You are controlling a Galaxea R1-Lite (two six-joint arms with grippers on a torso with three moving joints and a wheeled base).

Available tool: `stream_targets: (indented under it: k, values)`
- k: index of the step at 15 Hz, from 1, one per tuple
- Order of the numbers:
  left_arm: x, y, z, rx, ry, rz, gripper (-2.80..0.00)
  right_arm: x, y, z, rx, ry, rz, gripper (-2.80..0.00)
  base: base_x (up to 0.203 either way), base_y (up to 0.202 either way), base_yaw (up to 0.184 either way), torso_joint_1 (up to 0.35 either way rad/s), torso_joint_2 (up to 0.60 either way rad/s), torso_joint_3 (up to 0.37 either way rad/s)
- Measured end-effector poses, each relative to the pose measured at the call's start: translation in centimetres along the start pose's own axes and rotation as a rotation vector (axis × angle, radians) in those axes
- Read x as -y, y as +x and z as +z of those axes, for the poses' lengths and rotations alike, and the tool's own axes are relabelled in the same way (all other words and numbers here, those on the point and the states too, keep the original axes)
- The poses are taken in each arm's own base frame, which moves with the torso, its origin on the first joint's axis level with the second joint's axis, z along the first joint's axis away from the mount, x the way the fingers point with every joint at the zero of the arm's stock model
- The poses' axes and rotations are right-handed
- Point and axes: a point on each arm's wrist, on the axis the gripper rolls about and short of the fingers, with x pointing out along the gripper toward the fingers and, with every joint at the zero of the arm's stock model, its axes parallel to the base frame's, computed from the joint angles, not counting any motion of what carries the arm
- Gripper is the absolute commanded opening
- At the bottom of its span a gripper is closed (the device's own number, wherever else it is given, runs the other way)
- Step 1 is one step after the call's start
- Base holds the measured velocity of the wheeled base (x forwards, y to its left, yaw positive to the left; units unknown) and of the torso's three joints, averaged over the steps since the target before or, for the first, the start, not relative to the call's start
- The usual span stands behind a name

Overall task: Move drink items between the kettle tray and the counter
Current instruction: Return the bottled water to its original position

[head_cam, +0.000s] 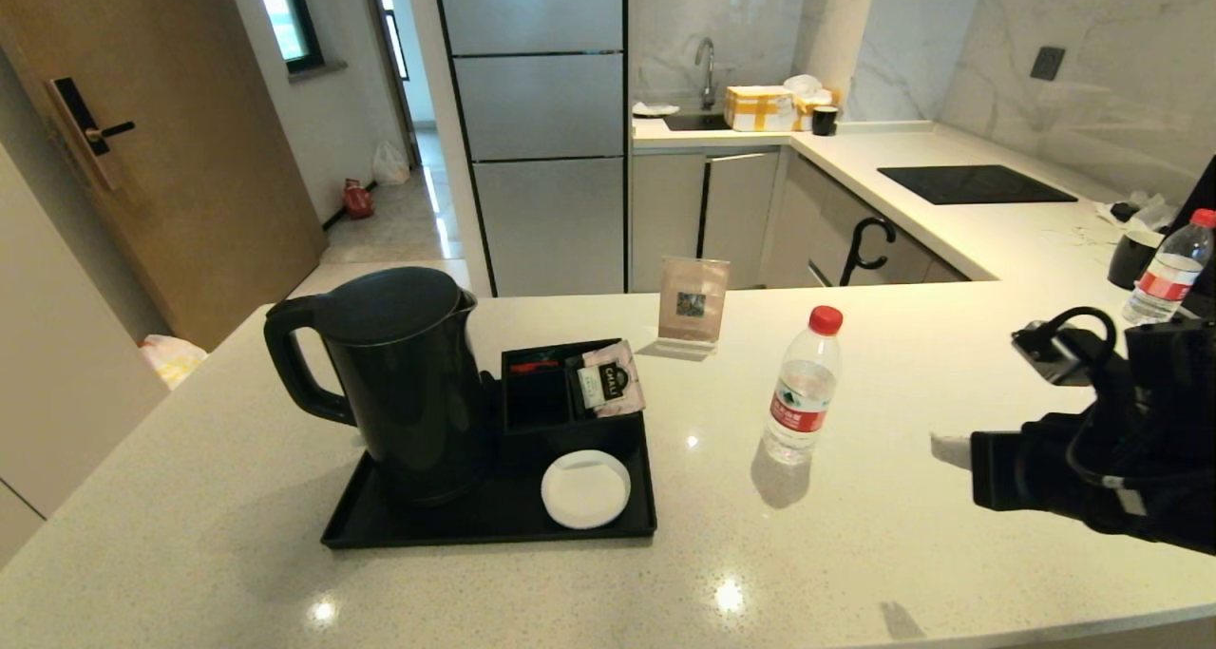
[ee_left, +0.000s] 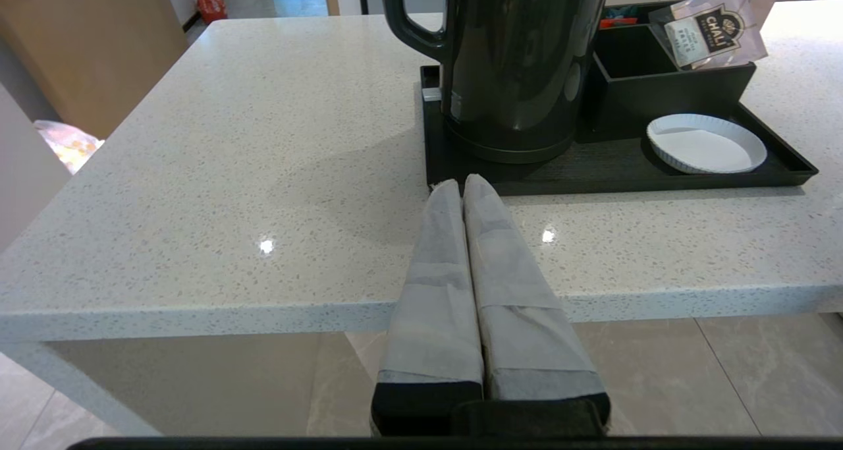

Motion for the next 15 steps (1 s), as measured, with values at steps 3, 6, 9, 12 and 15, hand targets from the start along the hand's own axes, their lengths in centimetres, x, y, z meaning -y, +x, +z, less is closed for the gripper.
stream_targets:
  k: [3, 6, 9, 12, 15]
  values:
    - [0.0, 0.0, 0.0, 0.0, 0.0, -0.001, -2.8, -1.3, 4.3, -0.6, -0.006, -0.025, 0.003, -2.8, 0.0, 0.0, 0.0, 0.0, 0.0, 0.0]
    - [0.0, 0.0, 0.0, 0.0, 0.0, -0.001, -2.8, -1.8, 6.9, -1.3, -0.008, -0.033, -0.026, 0.0, 0.0, 0.0, 0.0, 0.0, 0.0, 0.0]
    - [0.0, 0.0, 0.0, 0.0, -0.001, 0.0, -2.8, -2.0, 8.5, -1.4, -0.001, -0.032, -0.024, 0.0, 0.0, 0.0, 0.0, 0.0, 0.0, 0.0]
    - [0.0, 0.0, 0.0, 0.0, 0.0, -0.001, -2.8, -2.2, 10.1, -1.0, 0.049, -0.029, -0.019, 0.0, 0.0, 0.0, 0.0, 0.0, 0.0, 0.0]
    - [0.0, 0.0, 0.0, 0.0, 0.0, 0.0, -2.8, -2.4, 11.3, -0.7, 0.064, -0.029, -0.017, 0.0, 0.0, 0.0, 0.0, 0.0, 0.0, 0.0]
